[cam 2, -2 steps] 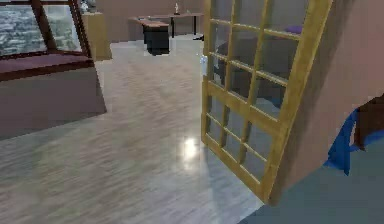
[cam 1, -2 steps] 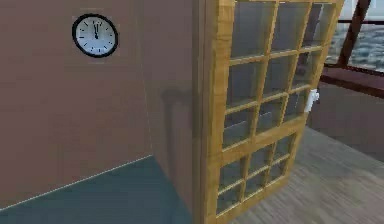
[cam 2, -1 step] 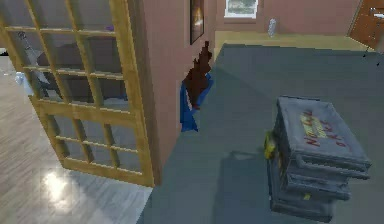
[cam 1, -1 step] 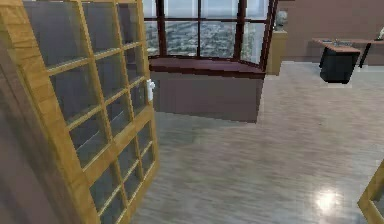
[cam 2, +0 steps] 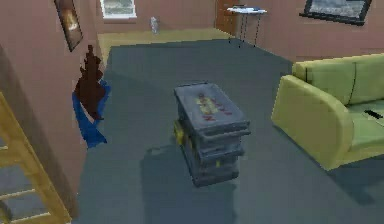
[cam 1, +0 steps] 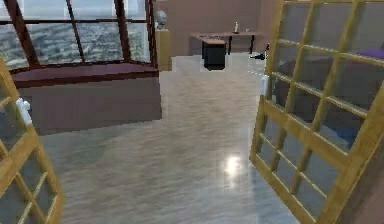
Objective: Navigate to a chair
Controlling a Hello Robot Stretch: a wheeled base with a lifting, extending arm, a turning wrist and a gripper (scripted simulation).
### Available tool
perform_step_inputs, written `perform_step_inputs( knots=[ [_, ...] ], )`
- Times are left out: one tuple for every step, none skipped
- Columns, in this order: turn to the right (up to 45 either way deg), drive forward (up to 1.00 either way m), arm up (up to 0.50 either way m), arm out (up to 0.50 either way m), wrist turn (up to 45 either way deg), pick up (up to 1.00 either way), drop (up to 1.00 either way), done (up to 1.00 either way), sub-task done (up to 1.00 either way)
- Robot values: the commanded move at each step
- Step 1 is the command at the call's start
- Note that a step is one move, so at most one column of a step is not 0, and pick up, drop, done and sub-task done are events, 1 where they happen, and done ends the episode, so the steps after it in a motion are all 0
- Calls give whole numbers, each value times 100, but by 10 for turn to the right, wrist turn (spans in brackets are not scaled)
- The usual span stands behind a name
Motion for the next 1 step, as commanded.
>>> perform_step_inputs(
  knots=[
    [0,100,0,0,0,0,0,0,0]
  ],
)
